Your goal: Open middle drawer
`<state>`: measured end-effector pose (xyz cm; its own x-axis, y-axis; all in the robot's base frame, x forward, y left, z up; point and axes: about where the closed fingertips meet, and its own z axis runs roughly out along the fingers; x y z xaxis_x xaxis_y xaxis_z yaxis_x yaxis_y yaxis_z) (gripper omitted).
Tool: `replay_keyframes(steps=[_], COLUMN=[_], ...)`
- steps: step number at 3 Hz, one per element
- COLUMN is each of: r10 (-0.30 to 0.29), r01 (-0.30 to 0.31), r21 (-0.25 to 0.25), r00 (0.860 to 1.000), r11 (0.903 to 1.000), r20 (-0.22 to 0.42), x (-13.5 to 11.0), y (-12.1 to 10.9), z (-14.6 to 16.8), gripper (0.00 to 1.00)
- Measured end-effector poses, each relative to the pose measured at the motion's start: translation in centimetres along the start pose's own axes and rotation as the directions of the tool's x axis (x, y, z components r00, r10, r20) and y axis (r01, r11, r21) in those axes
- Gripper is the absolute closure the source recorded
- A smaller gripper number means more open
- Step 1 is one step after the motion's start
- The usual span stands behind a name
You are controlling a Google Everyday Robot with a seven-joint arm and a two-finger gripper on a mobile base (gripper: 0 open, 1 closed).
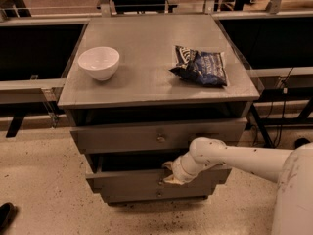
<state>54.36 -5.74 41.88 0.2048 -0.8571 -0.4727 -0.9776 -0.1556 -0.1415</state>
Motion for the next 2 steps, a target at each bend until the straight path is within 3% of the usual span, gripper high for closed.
replay_keyframes(steps=[2], r10=[0.0], r01=[0.0], r21=[0.0], r00=[1.0], r11=[1.0], r20=[0.0], x=[-0.01], y=[-0.26], z=[-0.06], gripper=[1.0])
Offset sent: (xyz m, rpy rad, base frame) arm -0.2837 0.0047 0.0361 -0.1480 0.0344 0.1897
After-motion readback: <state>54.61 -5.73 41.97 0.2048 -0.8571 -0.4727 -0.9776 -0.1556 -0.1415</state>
